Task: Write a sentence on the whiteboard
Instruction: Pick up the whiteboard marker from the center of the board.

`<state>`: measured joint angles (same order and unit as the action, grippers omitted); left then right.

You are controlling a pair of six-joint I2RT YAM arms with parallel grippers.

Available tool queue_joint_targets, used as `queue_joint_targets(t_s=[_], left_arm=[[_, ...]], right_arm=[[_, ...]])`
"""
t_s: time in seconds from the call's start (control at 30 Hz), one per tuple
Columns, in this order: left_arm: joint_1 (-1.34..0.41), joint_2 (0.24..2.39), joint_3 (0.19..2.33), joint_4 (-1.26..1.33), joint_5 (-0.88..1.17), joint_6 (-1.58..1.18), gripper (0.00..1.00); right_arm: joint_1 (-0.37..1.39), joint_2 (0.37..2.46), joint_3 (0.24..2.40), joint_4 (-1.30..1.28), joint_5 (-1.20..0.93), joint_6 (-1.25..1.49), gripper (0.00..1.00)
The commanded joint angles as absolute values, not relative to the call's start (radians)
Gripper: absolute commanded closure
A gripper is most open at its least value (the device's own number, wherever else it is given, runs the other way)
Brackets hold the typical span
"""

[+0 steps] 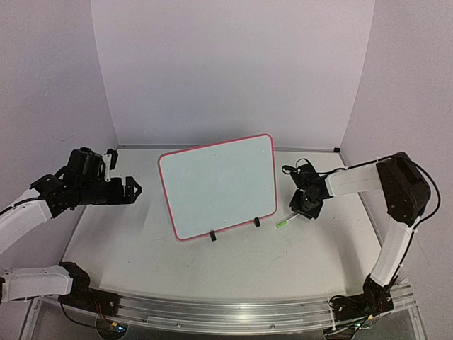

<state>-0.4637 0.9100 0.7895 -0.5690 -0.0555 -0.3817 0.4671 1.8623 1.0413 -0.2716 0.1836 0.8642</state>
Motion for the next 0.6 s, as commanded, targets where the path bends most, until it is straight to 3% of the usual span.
queue_joint_targets(t_s=[0.0,0.47,0.57], left_arm=[[-0.459,0.885,0.793,-0.572,-0.054,-0.368,0.01],[-0.465,0.836,0.780,-0.545,0.146,-0.427,0.03],[-0.476,0.805,0.786,-0.540,0.162,-0.472,0.04]], right_arm=[[0.464,1.907,1.054,-0.299,0.198,0.850,0.73],[0.447,1.915,1.056,-0.298,0.166,0.855,0.99],[0.441,1.880,1.034,-0.297,0.157,0.867,1.00]])
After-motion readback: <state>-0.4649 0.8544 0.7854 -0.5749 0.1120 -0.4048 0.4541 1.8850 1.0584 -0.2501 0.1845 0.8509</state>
